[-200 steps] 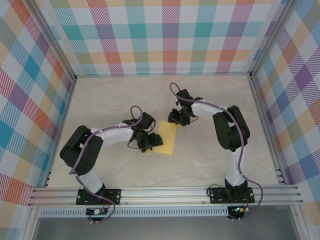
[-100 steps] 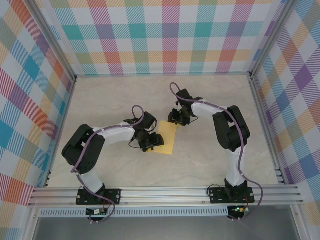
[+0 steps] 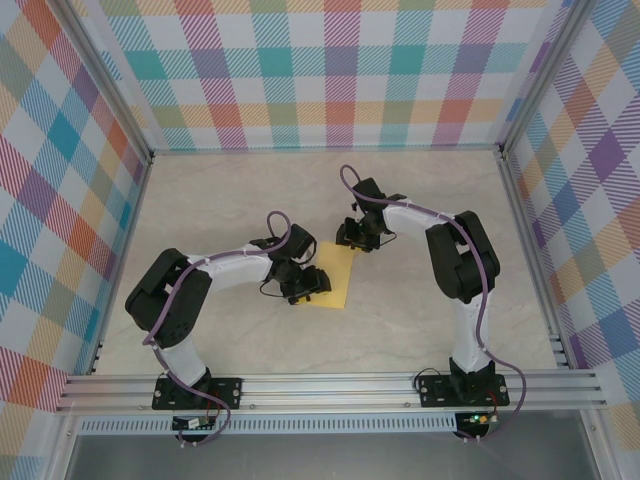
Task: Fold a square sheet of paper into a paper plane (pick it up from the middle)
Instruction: Fold the triangle a second time at the center of the table.
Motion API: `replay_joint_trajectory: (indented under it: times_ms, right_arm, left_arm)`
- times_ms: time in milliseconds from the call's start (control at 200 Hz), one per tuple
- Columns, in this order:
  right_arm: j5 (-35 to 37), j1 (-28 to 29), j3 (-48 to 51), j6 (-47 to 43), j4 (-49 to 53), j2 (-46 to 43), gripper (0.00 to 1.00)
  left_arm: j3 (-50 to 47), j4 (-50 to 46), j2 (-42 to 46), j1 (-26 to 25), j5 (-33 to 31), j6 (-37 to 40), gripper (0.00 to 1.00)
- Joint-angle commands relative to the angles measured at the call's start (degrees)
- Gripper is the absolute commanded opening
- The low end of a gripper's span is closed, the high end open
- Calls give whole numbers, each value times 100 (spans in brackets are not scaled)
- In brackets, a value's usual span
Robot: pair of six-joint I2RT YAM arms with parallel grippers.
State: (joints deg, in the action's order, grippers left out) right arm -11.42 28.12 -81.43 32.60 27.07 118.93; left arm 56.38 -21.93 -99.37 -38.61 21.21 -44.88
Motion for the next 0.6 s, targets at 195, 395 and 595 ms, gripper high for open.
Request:
replay_joint_trajectory:
  times_ms: [195,395,595]
  right_arm:
    - [-62,80,241,36,62,593,42]
    - [-62,87,241,32,62,594,42]
    - [-75,84,233,17,71,596,42]
  left_arm:
    - [-116,455,23,-14,122,-257,55]
    - [-246,1290,159,169,-226,-105,54]
    - [-285,2050,53,310,183,276,53]
